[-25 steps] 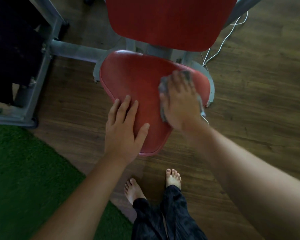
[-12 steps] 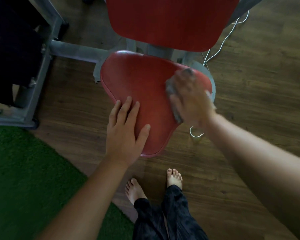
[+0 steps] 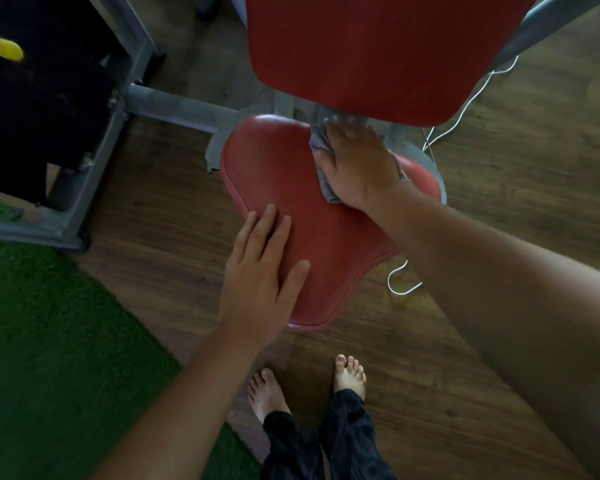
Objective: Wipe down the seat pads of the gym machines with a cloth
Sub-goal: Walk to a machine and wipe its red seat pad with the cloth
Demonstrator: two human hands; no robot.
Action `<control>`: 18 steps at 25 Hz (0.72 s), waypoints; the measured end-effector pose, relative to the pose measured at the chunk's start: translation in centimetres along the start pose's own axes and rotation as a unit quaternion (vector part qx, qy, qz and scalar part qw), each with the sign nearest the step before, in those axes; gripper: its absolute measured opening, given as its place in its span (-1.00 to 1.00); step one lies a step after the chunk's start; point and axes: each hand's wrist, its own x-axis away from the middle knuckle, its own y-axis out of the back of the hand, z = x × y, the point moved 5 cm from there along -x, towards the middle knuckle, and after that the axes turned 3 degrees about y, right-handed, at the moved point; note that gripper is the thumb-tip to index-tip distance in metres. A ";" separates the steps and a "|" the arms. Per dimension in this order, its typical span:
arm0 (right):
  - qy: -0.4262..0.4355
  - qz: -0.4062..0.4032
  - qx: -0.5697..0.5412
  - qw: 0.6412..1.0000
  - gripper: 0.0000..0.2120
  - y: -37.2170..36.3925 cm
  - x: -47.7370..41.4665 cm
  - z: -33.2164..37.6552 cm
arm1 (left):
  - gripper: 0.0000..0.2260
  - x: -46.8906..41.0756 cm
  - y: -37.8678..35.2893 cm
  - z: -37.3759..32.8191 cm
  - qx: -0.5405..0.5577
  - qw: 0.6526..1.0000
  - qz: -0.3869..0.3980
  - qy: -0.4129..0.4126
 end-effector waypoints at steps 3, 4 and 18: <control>0.062 -0.016 0.009 0.998 -0.38 -0.8 4.1 3.6 | -0.40 0.5 0.5 1.1 0.048 0.997 -0.017 0.063; 0.100 -0.012 -0.005 0.995 -0.38 -1.0 6.8 4.5 | -0.38 0.6 0.6 1.5 0.067 0.993 -0.021 0.090; 0.246 0.027 0.021 0.969 -0.38 -1.3 7.1 9.0 | -0.39 0.3 0.4 3.3 0.194 0.969 -0.028 0.153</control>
